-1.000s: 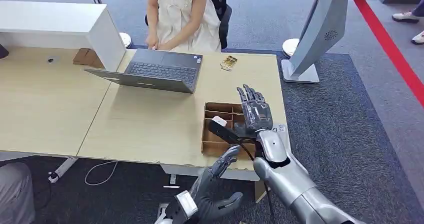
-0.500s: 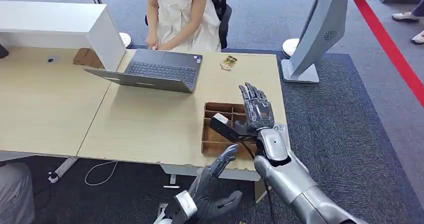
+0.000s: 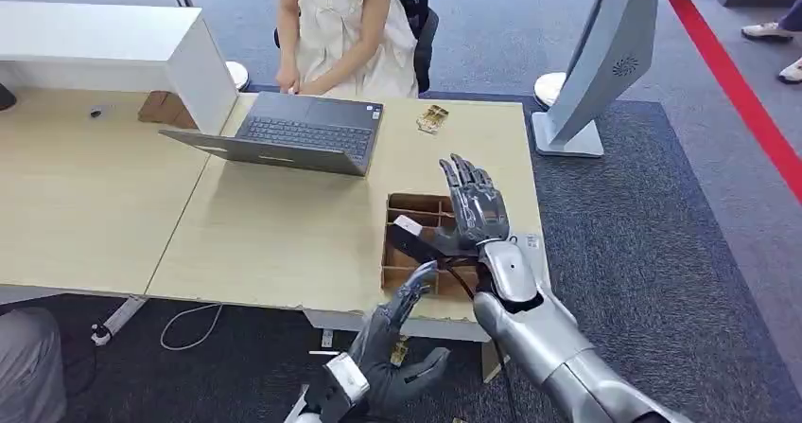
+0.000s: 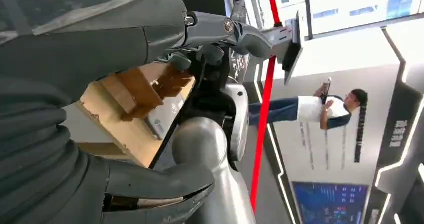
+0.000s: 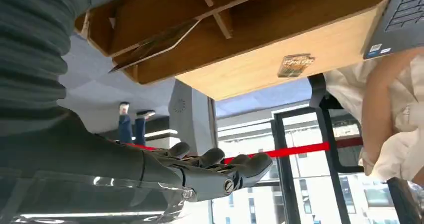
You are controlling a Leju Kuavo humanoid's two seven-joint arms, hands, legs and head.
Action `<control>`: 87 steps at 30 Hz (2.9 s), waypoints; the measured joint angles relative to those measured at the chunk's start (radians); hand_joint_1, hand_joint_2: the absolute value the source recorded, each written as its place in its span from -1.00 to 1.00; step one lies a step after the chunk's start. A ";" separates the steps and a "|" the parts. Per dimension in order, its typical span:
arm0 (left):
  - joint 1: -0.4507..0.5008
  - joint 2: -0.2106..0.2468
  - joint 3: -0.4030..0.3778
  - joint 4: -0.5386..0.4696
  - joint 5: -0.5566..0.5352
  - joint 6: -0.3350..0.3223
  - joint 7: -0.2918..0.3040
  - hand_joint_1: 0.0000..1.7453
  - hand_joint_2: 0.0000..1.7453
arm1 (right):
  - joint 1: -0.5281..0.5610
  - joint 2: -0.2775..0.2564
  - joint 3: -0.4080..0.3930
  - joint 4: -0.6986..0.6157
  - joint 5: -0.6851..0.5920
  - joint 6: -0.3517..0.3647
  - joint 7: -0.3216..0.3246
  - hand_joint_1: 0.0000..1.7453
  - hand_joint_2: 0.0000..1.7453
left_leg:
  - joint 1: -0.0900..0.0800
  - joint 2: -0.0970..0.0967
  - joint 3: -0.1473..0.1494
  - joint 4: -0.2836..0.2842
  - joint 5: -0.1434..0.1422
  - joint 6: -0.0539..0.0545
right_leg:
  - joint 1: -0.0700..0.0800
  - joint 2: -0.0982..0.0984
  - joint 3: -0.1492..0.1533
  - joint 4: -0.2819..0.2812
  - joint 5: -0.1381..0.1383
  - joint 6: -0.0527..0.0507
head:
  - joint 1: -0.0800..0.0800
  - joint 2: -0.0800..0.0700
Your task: Pass the card to the sensor for recognition and then transmit it.
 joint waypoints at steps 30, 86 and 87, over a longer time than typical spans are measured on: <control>0.018 0.033 -0.007 -0.086 0.011 0.104 0.027 -1.00 1.00 | -0.010 0.018 0.005 0.029 -0.033 0.003 0.018 -1.00 1.00 | 0.000 0.000 0.000 0.000 0.000 0.000 | 0.000 0.000 0.000 0.000 0.000 0.000 | 0.000 0.000; 0.013 0.069 -0.040 -0.145 0.018 0.142 0.062 -1.00 1.00 | 0.029 -0.066 0.006 -0.056 -0.021 0.053 0.073 -1.00 1.00 | 0.000 0.000 0.000 0.000 0.000 0.000 | 0.000 0.000 0.000 0.000 0.000 0.000 | 0.000 0.000; 0.013 0.070 -0.041 -0.146 0.018 0.144 0.063 -1.00 1.00 | 0.029 -0.068 0.006 -0.058 -0.021 0.054 0.073 -1.00 1.00 | 0.000 0.000 0.000 0.000 0.000 0.000 | 0.000 0.000 0.000 0.000 0.000 0.000 | 0.000 0.000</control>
